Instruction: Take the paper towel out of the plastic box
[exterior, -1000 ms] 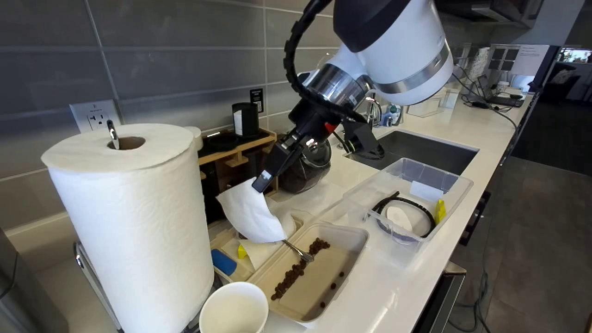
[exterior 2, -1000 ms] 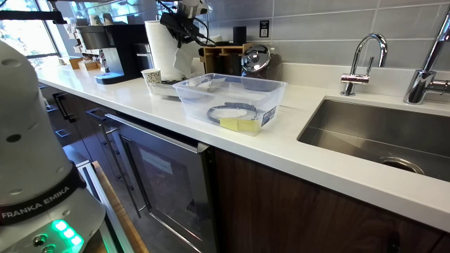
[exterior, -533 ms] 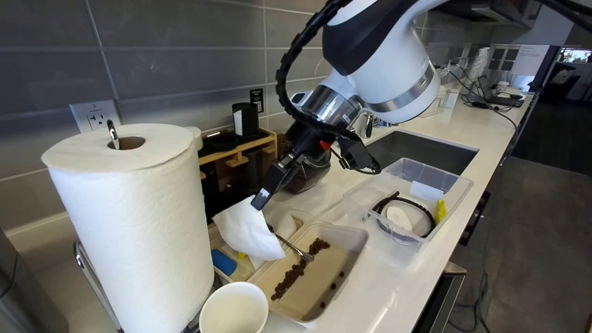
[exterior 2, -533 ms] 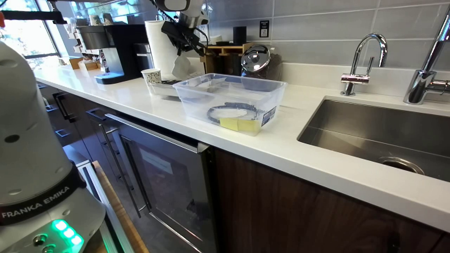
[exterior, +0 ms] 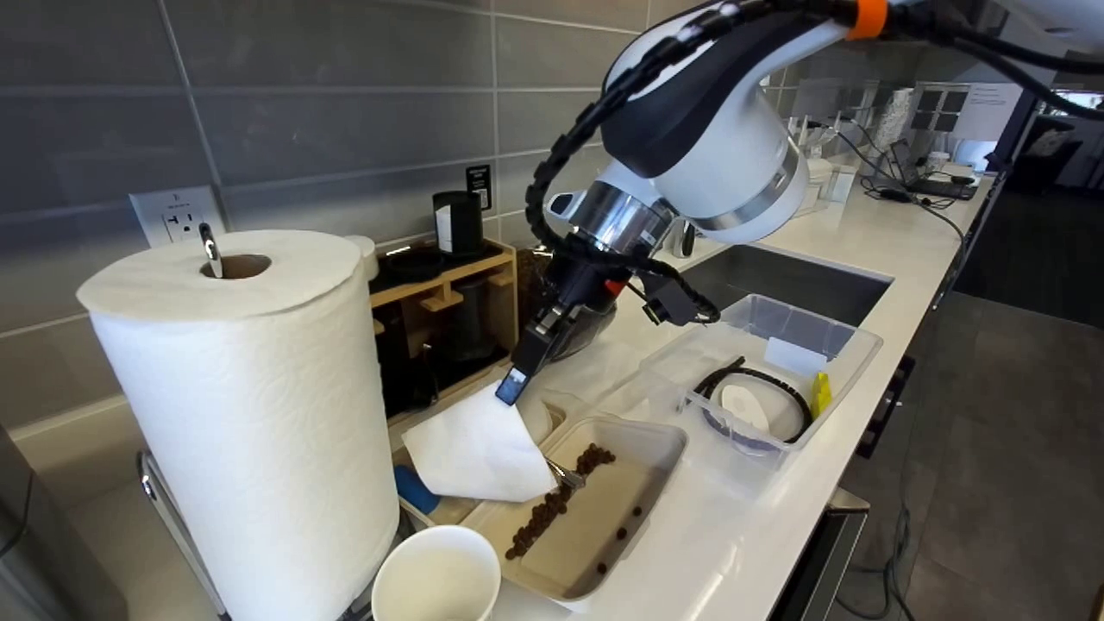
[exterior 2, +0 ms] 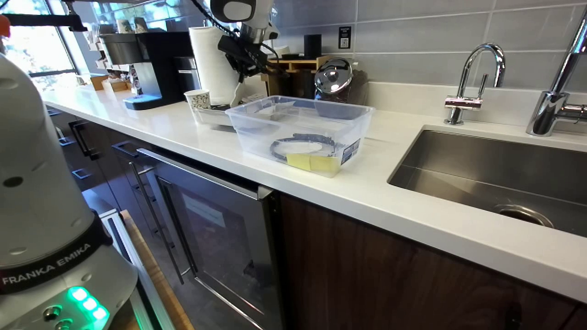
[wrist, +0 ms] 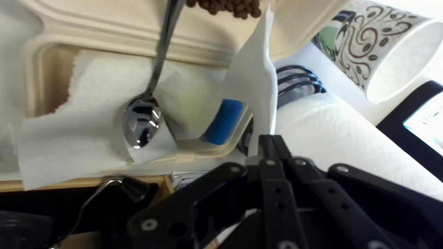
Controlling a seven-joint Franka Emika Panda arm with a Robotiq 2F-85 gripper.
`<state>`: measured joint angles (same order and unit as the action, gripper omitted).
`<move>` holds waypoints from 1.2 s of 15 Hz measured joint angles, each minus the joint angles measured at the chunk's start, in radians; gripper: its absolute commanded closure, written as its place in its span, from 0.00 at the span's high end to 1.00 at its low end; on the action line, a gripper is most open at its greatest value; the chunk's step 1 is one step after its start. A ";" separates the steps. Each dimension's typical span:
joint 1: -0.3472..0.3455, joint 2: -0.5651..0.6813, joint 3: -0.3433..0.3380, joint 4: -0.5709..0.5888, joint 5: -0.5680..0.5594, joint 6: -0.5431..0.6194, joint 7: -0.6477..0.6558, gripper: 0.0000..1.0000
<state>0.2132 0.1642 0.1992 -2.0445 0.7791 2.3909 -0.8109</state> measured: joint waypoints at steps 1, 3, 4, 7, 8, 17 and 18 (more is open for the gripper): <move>-0.003 0.003 -0.003 0.000 -0.044 0.010 0.025 0.00; -0.008 0.007 -0.007 -0.001 -0.128 0.044 0.074 0.00; -0.010 0.010 -0.008 -0.001 -0.174 0.065 0.102 0.00; -0.017 0.016 -0.010 -0.001 -0.322 0.137 0.192 0.00; -0.019 0.018 -0.011 0.000 -0.377 0.156 0.226 0.00; -0.017 0.075 -0.008 0.051 -0.704 0.253 0.437 0.00; -0.016 0.085 -0.005 0.060 -0.713 0.255 0.440 0.00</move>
<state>0.1970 0.2491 0.1946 -1.9844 0.0665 2.6463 -0.3705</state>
